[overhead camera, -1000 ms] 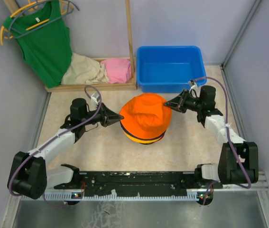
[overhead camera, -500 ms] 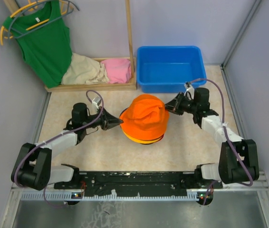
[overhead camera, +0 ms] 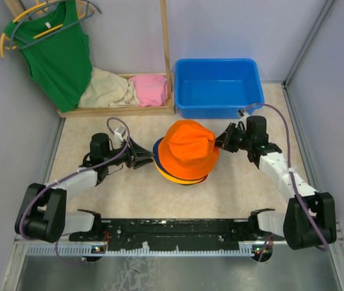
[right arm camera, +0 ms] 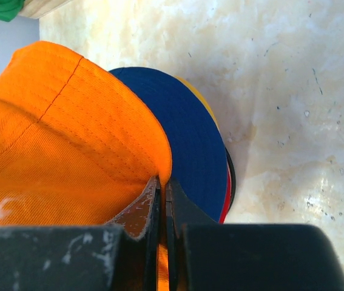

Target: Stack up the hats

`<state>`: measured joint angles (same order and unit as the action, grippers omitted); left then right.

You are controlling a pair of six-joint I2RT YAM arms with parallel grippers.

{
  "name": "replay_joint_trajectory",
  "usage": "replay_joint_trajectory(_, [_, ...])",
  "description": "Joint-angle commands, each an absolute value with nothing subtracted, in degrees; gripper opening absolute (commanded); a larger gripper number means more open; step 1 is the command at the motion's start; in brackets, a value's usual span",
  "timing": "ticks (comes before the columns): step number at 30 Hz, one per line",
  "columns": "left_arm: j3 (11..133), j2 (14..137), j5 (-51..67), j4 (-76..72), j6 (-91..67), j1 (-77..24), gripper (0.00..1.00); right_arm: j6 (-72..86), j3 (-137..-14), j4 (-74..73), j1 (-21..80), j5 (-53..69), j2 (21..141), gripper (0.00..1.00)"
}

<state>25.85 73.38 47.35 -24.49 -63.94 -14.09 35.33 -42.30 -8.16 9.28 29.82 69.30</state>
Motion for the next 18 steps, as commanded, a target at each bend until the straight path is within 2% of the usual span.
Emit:
replay_joint_trajectory(1, [23.8,73.2,47.3,-27.4,-63.9,-13.6,0.52,32.8,-44.4,-14.1,9.9,28.0,66.4,0.0])
replay_joint_trajectory(18, [21.2,76.5,45.2,-40.5,-69.7,-13.6,0.57,31.2,-46.6,-18.5,12.4,25.8,65.4,0.0])
